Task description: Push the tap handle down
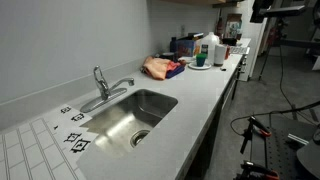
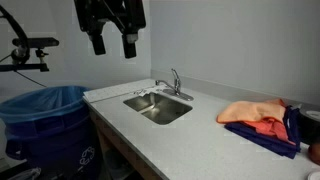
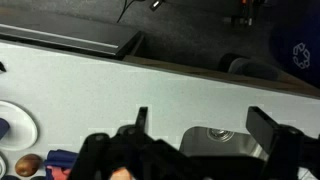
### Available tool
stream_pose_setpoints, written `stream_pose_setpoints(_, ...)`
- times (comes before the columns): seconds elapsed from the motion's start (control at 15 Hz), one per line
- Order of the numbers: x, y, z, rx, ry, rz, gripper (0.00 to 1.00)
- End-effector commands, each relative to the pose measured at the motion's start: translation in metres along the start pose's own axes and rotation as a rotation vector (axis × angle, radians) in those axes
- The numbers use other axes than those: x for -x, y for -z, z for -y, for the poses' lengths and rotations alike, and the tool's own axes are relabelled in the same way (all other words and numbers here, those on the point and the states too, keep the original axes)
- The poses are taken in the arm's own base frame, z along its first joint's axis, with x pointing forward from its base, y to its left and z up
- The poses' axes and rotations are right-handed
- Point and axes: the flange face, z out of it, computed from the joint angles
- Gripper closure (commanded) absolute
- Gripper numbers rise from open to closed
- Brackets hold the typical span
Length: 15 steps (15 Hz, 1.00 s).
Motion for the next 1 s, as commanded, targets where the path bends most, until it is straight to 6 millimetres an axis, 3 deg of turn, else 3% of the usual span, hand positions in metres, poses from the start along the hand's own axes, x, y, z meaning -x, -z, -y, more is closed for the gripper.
stream_pose_setpoints(0.0,-0.0005,0.0006,0.0,-0.001,0.0,0.002,0.0)
stream_pose_setpoints(0.93,-0.0006,0.0006,-0.0001,0.006,-0.016,0.003,0.0)
